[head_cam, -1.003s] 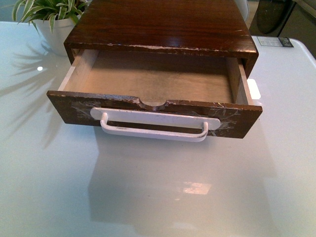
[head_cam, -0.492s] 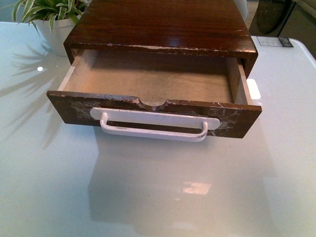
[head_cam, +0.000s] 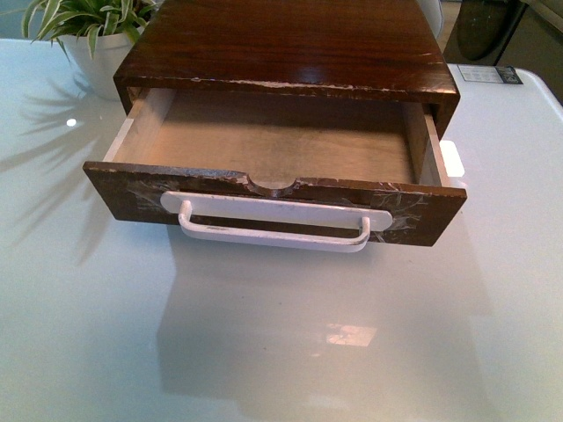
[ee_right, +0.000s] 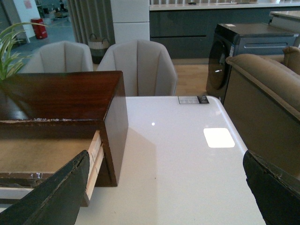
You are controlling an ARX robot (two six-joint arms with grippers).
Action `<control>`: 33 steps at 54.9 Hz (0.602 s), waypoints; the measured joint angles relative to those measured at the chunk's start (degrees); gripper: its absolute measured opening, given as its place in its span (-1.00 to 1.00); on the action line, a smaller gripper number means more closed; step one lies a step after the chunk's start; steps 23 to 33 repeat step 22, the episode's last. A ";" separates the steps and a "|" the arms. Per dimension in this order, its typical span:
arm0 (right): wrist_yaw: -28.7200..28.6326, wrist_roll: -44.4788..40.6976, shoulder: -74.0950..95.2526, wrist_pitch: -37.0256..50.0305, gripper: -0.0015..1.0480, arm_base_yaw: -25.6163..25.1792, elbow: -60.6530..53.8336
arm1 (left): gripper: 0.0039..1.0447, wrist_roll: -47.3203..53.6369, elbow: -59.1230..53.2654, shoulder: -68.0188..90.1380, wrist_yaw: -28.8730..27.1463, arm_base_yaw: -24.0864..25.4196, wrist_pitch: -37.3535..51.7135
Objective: Open drawer
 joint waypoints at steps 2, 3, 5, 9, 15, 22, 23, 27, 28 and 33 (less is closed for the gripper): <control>0.00 0.00 0.00 0.00 0.83 0.00 0.00 | 0.84 0.00 0.00 0.00 0.00 0.00 0.00; 0.02 0.00 0.00 0.00 0.83 0.00 0.00 | 0.84 0.00 0.00 0.00 0.00 0.00 0.00; 0.00 0.00 0.00 0.00 0.83 0.00 0.00 | 0.84 0.00 0.00 0.00 0.00 0.00 0.00; 0.00 0.00 0.00 0.00 0.83 0.00 0.00 | 0.84 0.02 0.00 0.00 0.00 0.00 0.00; 0.00 0.00 0.00 0.00 0.83 0.00 0.00 | 0.84 0.00 0.00 0.00 0.00 0.00 0.00; 0.00 0.00 0.00 0.00 0.83 0.00 0.00 | 0.84 0.00 0.00 0.00 0.00 0.00 0.00; 0.00 0.00 0.00 0.00 0.83 0.00 0.00 | 0.84 0.00 0.00 0.00 0.00 0.00 0.00; 0.00 0.00 0.00 0.00 0.83 0.00 0.00 | 0.84 0.00 0.00 0.00 0.00 0.00 0.00; 0.00 0.00 0.00 0.00 0.83 0.00 0.00 | 0.84 0.00 0.00 0.00 0.00 0.00 0.00; 0.00 0.00 0.00 0.00 0.83 0.00 0.00 | 0.84 0.00 0.00 0.00 0.00 0.00 0.00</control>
